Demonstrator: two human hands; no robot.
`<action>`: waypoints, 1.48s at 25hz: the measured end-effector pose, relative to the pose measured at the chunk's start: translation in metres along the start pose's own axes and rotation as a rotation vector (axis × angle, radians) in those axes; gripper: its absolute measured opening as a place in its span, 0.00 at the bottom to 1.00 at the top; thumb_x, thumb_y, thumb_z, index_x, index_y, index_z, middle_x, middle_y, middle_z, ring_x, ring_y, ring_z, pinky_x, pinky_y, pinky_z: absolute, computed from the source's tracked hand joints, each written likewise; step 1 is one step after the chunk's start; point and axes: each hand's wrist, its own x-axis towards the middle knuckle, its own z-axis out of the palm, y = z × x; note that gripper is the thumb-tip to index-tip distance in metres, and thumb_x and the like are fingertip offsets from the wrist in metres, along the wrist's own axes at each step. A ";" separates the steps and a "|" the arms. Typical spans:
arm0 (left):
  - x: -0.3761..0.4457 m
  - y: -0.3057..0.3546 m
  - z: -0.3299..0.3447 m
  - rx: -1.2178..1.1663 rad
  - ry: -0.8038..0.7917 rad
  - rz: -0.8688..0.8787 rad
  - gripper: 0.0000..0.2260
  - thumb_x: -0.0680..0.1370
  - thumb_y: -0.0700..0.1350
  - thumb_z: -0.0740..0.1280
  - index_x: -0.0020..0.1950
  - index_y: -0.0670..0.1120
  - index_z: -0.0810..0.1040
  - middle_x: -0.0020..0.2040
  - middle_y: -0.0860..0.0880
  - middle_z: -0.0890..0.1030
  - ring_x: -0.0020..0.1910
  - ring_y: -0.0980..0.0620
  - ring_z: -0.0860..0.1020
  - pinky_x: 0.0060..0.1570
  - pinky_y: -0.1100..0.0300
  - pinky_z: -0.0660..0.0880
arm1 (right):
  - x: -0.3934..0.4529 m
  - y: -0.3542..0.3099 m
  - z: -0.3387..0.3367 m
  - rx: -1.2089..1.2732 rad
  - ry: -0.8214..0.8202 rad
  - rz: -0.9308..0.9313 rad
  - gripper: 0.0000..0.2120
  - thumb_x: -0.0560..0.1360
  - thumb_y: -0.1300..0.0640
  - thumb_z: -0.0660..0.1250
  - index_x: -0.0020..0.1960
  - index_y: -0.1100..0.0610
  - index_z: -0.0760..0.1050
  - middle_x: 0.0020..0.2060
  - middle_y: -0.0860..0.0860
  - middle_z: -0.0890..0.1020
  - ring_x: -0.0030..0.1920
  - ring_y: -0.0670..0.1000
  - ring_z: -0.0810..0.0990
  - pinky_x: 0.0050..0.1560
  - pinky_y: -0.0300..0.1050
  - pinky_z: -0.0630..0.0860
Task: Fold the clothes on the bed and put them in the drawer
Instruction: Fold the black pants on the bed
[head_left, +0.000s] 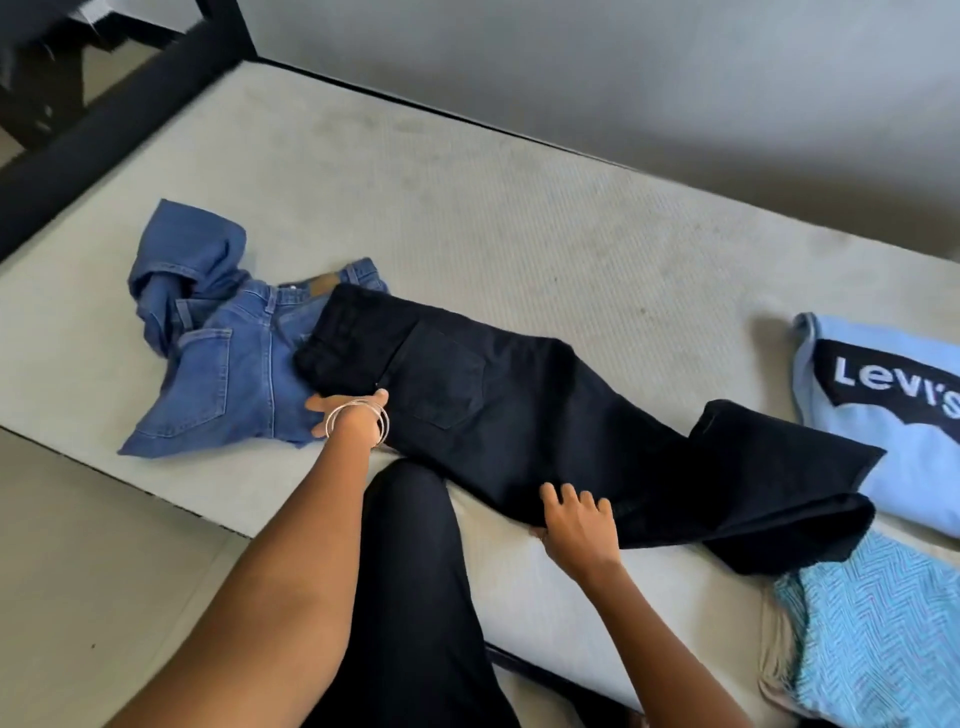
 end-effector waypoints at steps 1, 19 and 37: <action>-0.006 0.003 0.004 0.000 0.013 0.013 0.42 0.71 0.46 0.75 0.76 0.42 0.51 0.73 0.38 0.61 0.69 0.39 0.67 0.67 0.48 0.66 | -0.001 0.005 -0.003 0.023 -0.026 -0.010 0.29 0.60 0.41 0.81 0.53 0.55 0.75 0.40 0.52 0.81 0.39 0.58 0.81 0.41 0.52 0.74; -0.247 -0.099 0.192 0.727 -1.025 0.848 0.47 0.71 0.52 0.75 0.79 0.51 0.47 0.73 0.50 0.66 0.73 0.49 0.64 0.71 0.54 0.62 | -0.063 0.177 -0.032 1.968 0.580 0.972 0.14 0.74 0.48 0.73 0.54 0.53 0.75 0.44 0.51 0.80 0.41 0.48 0.78 0.43 0.46 0.75; -0.285 -0.022 0.243 0.399 -0.806 0.458 0.24 0.71 0.58 0.72 0.61 0.45 0.77 0.58 0.46 0.79 0.53 0.48 0.77 0.56 0.53 0.73 | -0.055 0.199 -0.054 1.718 0.603 0.910 0.13 0.69 0.55 0.71 0.33 0.56 0.69 0.32 0.54 0.77 0.37 0.54 0.76 0.43 0.54 0.79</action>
